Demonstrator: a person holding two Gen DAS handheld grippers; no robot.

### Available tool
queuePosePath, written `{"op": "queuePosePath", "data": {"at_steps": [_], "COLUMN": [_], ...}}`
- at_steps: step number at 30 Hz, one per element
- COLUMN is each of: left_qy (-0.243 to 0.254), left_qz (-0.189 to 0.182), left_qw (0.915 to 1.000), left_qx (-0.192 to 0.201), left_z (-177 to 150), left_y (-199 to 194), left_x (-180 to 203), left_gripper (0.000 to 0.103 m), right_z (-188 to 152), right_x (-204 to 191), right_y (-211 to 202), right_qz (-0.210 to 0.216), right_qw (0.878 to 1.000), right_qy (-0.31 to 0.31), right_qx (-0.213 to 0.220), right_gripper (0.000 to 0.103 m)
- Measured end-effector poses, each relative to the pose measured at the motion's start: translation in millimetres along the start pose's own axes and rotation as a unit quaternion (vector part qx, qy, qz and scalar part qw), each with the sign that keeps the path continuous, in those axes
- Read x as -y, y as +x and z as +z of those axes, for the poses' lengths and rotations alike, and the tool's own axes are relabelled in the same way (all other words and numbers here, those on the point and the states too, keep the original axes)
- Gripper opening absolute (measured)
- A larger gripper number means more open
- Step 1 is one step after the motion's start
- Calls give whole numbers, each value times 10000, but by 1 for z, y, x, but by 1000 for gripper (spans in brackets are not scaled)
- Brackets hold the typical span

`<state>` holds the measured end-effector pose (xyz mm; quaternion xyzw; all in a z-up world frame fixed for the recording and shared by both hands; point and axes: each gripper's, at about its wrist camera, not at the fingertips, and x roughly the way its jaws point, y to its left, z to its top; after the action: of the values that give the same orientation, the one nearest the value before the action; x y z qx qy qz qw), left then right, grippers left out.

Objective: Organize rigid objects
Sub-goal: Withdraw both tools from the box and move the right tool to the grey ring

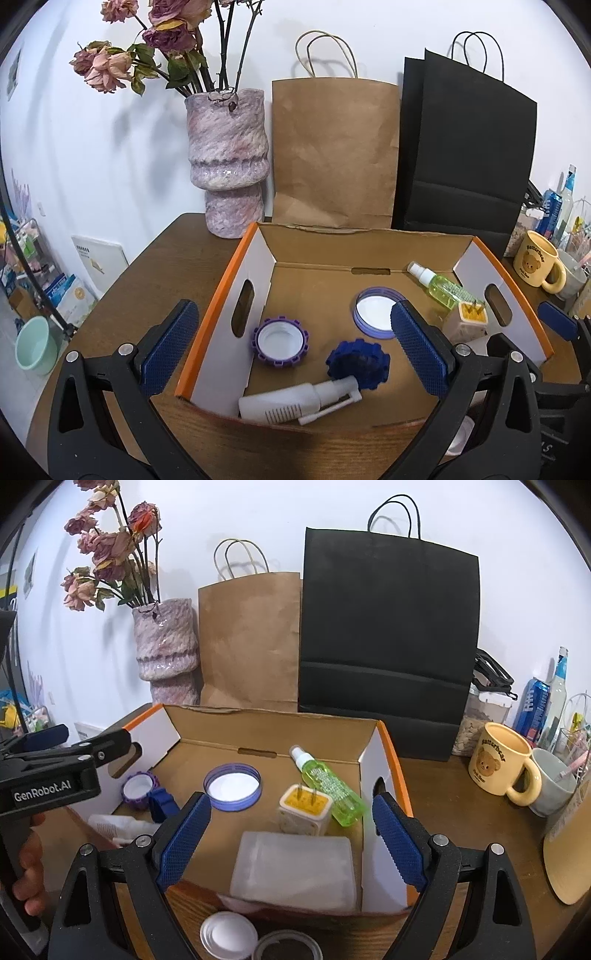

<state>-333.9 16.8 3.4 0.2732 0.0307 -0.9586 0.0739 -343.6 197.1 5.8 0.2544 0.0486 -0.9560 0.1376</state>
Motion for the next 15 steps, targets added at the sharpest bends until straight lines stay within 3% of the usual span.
{"op": "queuePosePath", "data": {"at_steps": [15], "left_qy": [236], "left_qz": [-225], "left_qw": [9995], "left_qx": [-56], "left_z": [-37], "left_y": [-36], "left_x": [8], "left_gripper": [103], "right_z": [-29], "right_x": [7], "right_y": [-38], "right_qz": [7], "right_qw": [10000], "right_qy": [14], "right_qx": [-23], "right_gripper": [93]}}
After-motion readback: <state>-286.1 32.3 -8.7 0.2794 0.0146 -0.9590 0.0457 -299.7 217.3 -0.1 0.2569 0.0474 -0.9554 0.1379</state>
